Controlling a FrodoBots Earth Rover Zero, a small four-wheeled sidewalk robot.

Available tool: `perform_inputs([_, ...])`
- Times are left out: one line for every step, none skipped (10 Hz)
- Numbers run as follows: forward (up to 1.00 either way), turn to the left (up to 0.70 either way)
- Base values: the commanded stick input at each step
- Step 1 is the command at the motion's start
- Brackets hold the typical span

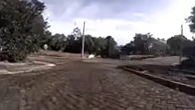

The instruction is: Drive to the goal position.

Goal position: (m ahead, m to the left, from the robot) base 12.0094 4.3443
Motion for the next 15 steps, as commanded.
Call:
perform_inputs([1.0, 0.0])
perform_inputs([1.0, 0.0])
perform_inputs([1.0, 0.0])
perform_inputs([1.0, 0.0])
perform_inputs([1.0, 0.0])
perform_inputs([1.0, 0.0])
perform_inputs([1.0, 0.0])
perform_inputs([1.0, 0.0])
perform_inputs([1.0, 0.0])
perform_inputs([1.0, 0.0])
perform_inputs([1.0, 0.0])
perform_inputs([1.0, 0.0])
perform_inputs([1.0, 0.0])
perform_inputs([1.0, 0.0])
perform_inputs([1.0, 0.0])
